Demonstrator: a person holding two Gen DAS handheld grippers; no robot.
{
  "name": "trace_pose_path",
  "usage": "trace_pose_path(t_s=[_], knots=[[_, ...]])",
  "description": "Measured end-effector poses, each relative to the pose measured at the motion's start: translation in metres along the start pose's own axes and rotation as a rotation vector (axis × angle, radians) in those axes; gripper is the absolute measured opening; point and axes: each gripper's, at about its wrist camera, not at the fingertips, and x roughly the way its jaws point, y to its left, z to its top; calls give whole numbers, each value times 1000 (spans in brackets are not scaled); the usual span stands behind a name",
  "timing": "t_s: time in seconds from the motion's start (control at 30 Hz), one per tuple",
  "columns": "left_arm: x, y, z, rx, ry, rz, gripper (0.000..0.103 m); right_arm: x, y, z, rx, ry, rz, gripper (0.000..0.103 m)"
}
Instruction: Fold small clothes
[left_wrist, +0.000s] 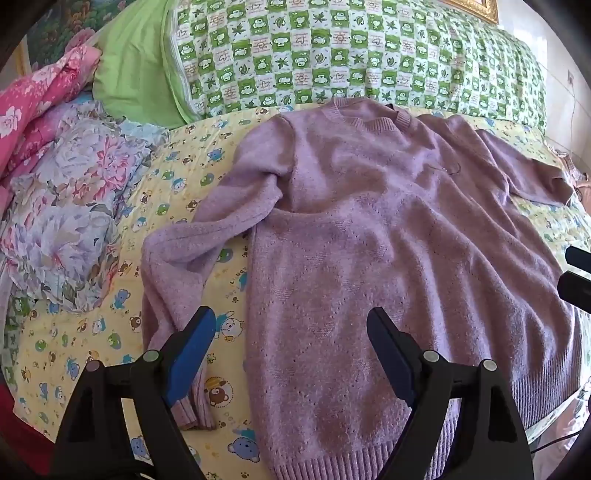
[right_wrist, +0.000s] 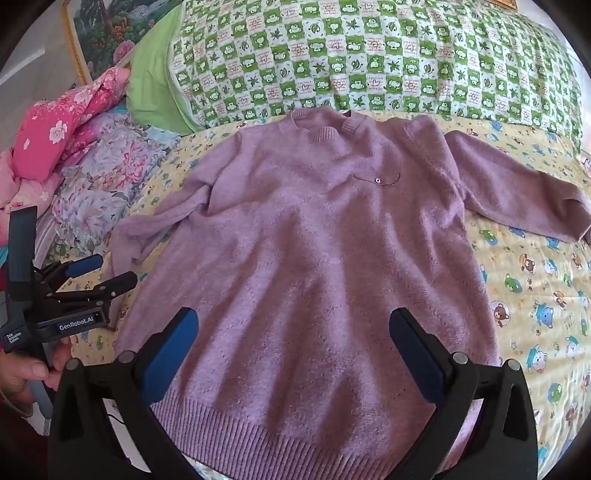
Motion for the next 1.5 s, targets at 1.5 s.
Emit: trace_pose_path(t_s=[1.5], knots=[[14, -3, 2, -26, -4, 5, 85, 5, -11, 5, 38, 14, 7, 103]])
